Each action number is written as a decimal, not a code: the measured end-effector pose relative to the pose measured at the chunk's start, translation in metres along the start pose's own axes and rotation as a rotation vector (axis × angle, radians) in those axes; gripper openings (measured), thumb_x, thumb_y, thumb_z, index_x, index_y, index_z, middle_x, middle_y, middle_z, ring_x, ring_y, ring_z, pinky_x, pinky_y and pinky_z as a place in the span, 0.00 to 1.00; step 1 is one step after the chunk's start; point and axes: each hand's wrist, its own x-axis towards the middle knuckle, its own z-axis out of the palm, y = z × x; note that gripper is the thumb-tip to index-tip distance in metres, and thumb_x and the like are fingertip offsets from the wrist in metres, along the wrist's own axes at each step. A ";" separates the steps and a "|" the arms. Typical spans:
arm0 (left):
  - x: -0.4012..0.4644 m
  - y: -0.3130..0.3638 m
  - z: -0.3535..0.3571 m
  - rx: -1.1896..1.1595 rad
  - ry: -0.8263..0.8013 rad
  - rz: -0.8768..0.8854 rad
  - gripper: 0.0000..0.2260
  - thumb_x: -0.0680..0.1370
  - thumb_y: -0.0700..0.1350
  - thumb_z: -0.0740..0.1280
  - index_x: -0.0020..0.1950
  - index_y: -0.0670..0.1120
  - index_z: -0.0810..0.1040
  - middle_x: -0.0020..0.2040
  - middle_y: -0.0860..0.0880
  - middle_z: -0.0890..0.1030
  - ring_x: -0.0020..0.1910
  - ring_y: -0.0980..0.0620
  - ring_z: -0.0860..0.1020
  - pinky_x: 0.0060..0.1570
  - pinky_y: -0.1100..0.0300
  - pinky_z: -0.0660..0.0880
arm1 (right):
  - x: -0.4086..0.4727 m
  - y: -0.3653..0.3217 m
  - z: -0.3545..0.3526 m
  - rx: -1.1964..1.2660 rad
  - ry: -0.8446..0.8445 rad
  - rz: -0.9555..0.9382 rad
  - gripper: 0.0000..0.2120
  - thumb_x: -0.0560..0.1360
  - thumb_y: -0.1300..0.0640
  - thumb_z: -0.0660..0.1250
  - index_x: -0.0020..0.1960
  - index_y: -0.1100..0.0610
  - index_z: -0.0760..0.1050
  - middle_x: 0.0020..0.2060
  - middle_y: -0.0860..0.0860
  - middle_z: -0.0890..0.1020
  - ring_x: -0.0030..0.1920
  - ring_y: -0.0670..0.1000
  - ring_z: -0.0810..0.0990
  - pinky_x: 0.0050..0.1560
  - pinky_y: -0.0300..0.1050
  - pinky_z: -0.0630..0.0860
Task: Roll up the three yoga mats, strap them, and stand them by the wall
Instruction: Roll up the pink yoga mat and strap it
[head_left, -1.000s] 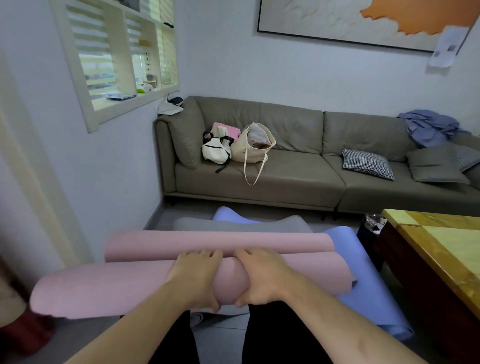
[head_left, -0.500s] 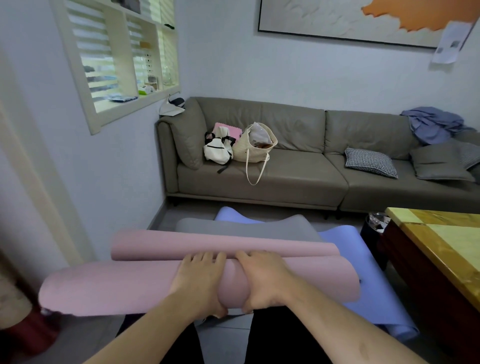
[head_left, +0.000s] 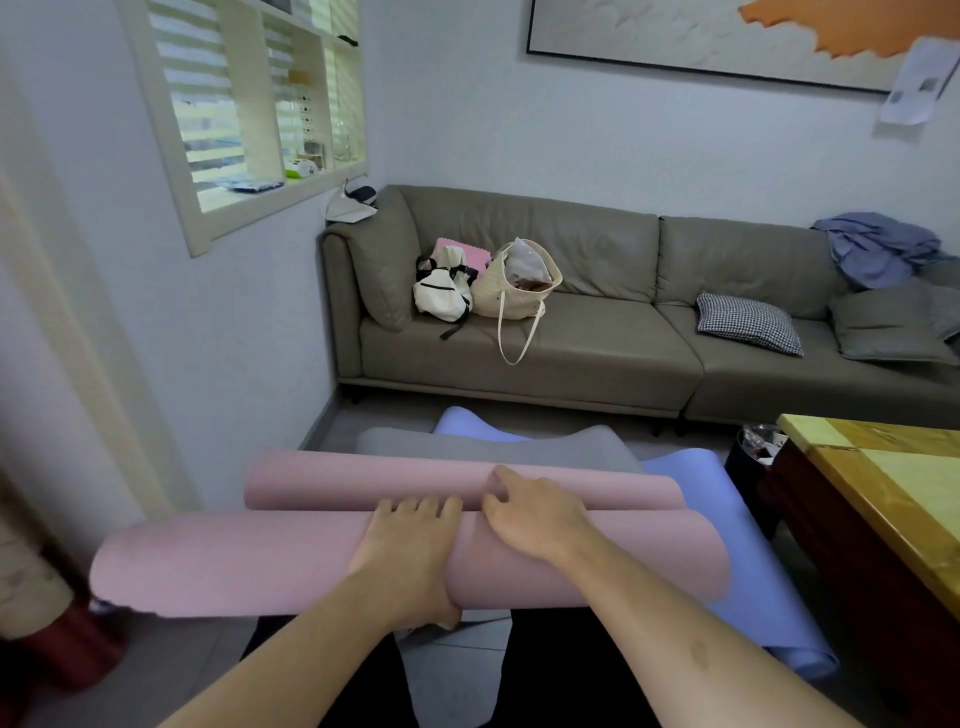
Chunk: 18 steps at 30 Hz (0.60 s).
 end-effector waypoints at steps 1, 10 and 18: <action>0.001 -0.001 -0.001 -0.013 -0.002 0.003 0.37 0.58 0.65 0.72 0.62 0.53 0.67 0.60 0.53 0.77 0.59 0.47 0.76 0.58 0.49 0.70 | -0.002 0.002 0.001 -0.018 0.021 -0.020 0.25 0.82 0.40 0.52 0.76 0.44 0.68 0.71 0.52 0.78 0.70 0.59 0.75 0.64 0.54 0.74; 0.031 -0.021 -0.021 -0.378 -0.238 -0.112 0.18 0.85 0.57 0.47 0.53 0.54 0.75 0.66 0.50 0.81 0.62 0.46 0.77 0.61 0.49 0.72 | 0.009 0.012 0.010 -0.053 0.013 -0.092 0.26 0.84 0.41 0.45 0.72 0.49 0.72 0.77 0.44 0.70 0.75 0.53 0.72 0.70 0.57 0.71; 0.057 -0.023 -0.018 -0.387 -0.390 -0.234 0.25 0.85 0.59 0.49 0.74 0.52 0.76 0.75 0.48 0.75 0.69 0.46 0.74 0.69 0.48 0.69 | -0.017 0.017 0.027 -0.172 0.198 -0.248 0.23 0.83 0.41 0.46 0.66 0.48 0.74 0.64 0.48 0.74 0.64 0.55 0.76 0.63 0.55 0.72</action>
